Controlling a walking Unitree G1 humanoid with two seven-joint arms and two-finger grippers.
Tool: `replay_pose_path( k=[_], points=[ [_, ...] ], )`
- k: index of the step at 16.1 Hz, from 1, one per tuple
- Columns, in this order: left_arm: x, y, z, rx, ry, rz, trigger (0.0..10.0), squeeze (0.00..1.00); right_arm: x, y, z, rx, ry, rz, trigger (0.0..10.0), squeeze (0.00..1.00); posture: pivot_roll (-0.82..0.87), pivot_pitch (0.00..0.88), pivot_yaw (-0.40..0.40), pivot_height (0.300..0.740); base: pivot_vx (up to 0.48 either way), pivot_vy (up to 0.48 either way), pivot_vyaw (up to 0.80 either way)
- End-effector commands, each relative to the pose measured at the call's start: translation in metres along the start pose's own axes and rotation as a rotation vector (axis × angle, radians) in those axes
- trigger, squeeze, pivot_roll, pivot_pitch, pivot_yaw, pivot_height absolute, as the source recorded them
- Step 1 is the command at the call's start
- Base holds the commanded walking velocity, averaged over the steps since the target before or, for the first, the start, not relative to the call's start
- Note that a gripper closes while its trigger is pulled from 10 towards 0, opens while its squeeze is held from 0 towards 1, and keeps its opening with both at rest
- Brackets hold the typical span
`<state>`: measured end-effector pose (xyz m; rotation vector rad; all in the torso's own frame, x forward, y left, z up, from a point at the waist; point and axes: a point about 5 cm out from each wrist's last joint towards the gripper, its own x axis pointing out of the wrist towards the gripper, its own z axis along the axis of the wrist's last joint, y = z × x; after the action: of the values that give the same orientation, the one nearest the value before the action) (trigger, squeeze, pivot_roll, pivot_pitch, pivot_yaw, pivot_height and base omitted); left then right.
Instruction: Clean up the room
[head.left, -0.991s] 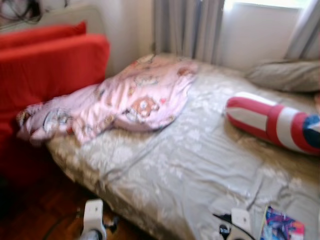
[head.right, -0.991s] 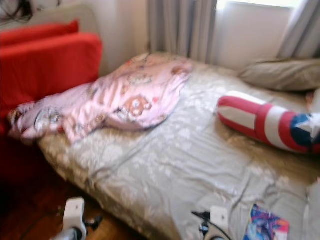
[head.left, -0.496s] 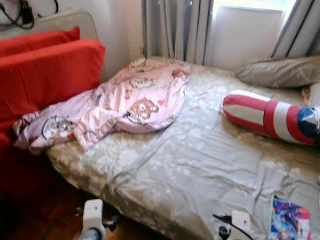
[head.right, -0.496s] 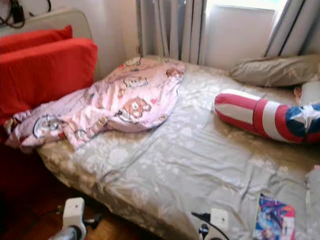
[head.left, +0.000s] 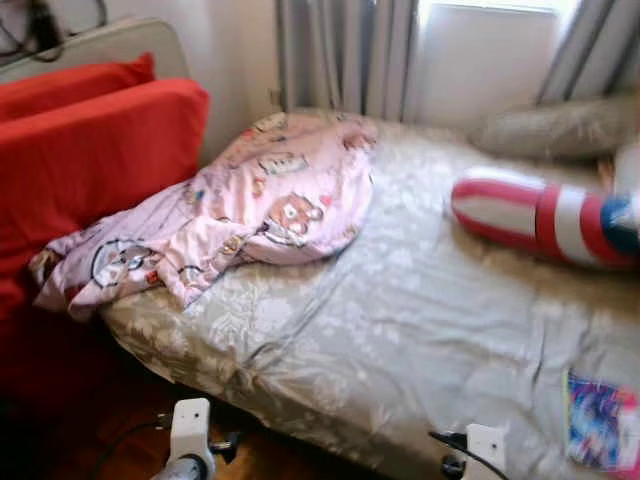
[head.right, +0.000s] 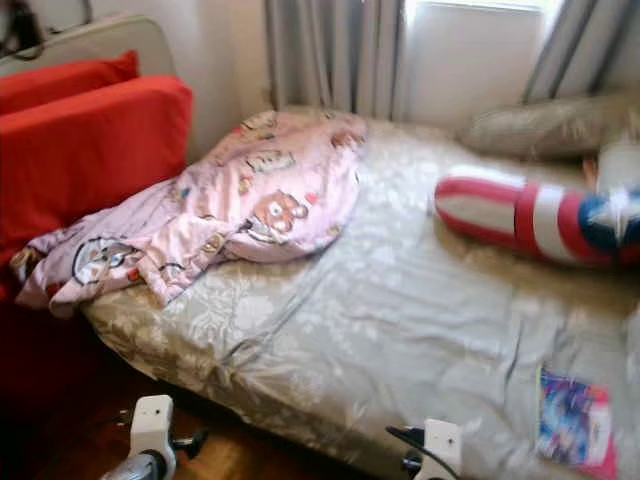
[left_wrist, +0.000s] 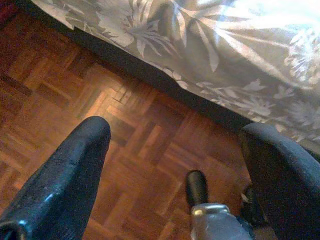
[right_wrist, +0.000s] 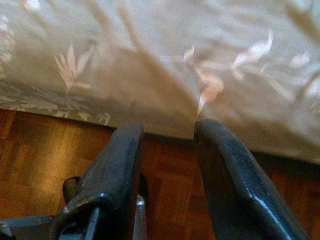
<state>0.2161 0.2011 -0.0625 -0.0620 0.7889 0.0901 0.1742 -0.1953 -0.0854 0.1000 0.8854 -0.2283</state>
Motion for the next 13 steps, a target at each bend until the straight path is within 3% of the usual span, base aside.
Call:
replay_pose_path(
  k=[1,13],
  points=[
    [-0.0008,0.0043,-0.0018,0.002,0.008,0.012,10.0,0.00,-0.0010,0.0020,-0.0046,0.005,0.014,0.003,10.0,0.00,-0.05,0.000,0.020,0.740,0.000,0.480,0.00],
    [-0.0003,0.0047,0.0010,0.001,-0.002,0.018,10.0,0.00,-0.0009,0.0023,-0.0044,0.005,0.015,0.012,10.0,0.00,-0.05,0.000,0.023,0.740,0.000,0.480,0.00]
  ],
)
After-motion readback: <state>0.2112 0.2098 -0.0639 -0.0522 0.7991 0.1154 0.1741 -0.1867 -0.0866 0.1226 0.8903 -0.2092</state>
